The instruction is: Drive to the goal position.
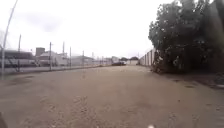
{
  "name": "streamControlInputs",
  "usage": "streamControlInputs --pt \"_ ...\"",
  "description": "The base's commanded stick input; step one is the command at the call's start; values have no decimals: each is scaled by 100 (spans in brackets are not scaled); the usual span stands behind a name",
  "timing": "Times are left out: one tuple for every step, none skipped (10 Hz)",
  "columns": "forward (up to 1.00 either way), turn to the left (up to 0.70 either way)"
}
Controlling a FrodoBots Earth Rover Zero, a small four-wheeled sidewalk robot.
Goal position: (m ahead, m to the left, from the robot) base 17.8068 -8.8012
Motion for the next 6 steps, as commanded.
streamControlInputs --pt "0 0" --pt "0 0" --pt "0 0" --pt "0 0" --pt "70 0" --pt "70 0"
